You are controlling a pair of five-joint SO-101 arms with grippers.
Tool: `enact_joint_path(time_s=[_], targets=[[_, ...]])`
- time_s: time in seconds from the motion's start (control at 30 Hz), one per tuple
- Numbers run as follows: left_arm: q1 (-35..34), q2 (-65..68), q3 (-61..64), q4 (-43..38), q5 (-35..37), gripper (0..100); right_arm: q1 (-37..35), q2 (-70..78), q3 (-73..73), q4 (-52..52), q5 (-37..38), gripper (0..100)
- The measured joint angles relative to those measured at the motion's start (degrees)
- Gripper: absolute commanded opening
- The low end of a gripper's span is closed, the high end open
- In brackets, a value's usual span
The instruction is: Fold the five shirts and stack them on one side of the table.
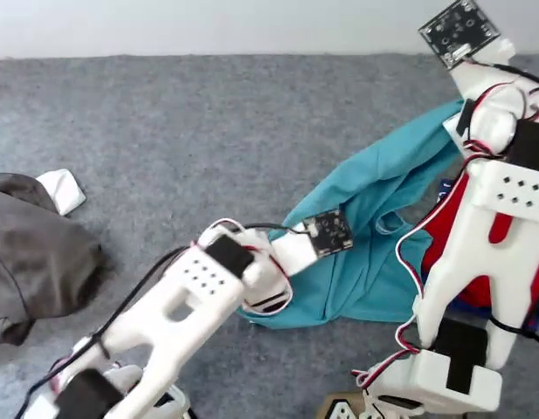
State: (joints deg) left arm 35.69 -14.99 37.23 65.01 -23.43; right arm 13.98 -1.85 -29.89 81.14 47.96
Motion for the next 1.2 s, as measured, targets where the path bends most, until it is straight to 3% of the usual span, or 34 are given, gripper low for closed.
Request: enact_joint_path(time_s=[0.37,0.5,0.6,0.77,0.97,1.2], targets=[[-13.5,23.1,-21.3,-7.1,2.3,21,0.0,0.2,0.0,0.0,0.0,0.9],[-18.0,29.3,-31.9,-6.7,2.3,21,0.0,0.2,0.0,0.0,0.0,0.9],[-19.8,30.5,-38.7,-1.9,2.3,21,0.0,0.2,0.0,0.0,0.0,0.9],[-17.9,30.6,-46.5,10.3,2.0,21,0.0,0.3,1.3,0.0,0.0,0.9],[-8.8,30.6,-50.8,24.7,0.8,21,0.0,0.4,7.8,0.4,0.0,0.9],[-1.1,31.3,-51.0,30.7,4.6,20,0.0,0.4,8.4,0.4,0.0,0.9]])
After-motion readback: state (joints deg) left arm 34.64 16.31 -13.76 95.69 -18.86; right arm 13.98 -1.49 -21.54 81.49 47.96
